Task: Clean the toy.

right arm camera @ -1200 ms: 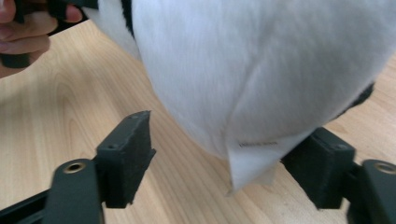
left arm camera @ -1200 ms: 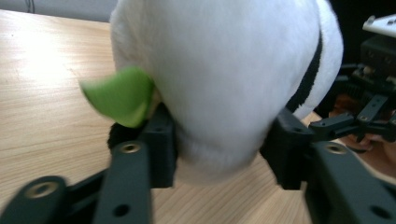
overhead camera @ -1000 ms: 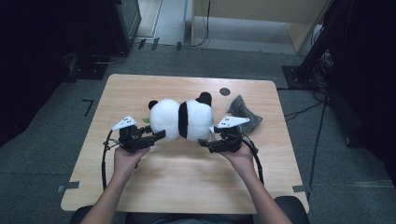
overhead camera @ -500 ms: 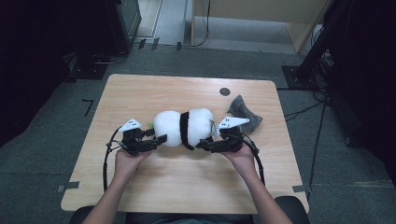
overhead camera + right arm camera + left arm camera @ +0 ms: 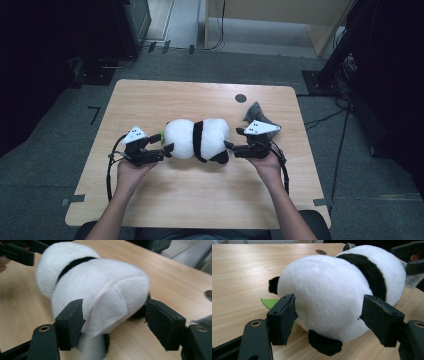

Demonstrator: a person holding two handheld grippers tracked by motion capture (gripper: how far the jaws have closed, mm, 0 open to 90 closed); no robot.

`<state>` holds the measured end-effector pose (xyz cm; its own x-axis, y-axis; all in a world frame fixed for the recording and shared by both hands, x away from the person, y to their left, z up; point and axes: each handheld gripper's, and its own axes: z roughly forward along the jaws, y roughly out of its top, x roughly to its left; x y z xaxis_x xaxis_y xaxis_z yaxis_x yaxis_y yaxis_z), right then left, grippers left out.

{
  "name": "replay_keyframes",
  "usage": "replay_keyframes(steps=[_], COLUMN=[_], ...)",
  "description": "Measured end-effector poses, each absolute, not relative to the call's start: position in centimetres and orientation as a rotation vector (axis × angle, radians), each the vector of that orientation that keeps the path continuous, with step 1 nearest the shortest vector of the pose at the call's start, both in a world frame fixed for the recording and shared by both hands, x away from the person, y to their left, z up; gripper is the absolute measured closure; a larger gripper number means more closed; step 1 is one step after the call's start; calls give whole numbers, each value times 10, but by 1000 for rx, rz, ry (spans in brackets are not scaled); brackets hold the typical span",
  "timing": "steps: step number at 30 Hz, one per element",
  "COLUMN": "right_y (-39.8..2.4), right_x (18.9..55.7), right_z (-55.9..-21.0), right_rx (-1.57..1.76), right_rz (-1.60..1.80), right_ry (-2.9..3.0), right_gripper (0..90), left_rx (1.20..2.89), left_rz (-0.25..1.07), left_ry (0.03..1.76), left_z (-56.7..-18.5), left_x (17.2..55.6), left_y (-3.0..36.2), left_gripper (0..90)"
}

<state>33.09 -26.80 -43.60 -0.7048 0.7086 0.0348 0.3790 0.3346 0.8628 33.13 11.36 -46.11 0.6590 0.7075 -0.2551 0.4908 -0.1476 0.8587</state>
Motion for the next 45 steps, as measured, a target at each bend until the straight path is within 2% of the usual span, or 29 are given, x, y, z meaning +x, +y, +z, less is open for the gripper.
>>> replay_keyframes(steps=[4,16,20,29,45], right_y=[-277,-308,-321,-349,-360], right_x=[336,343,347,367,399], right_z=[-439,-446,-450,-466,-509], right_rx=[1013,1138,1179,1258,1391], right_rz=[1303,1246,1216,1143,1056], right_ry=[2243,2113,2051,1915,1872], right_gripper=[311,311,319,377,462], left_rx=[1850,1838,1845,1843,1852], left_rz=[300,269,268,230,225], left_ry=[959,954,966,967,946], left_z=[-458,-454,-457,-462,-465], left_x=[335,344,348,352,352], left_y=[111,107,105,104,101], left_gripper=[260,253,217,194,182])
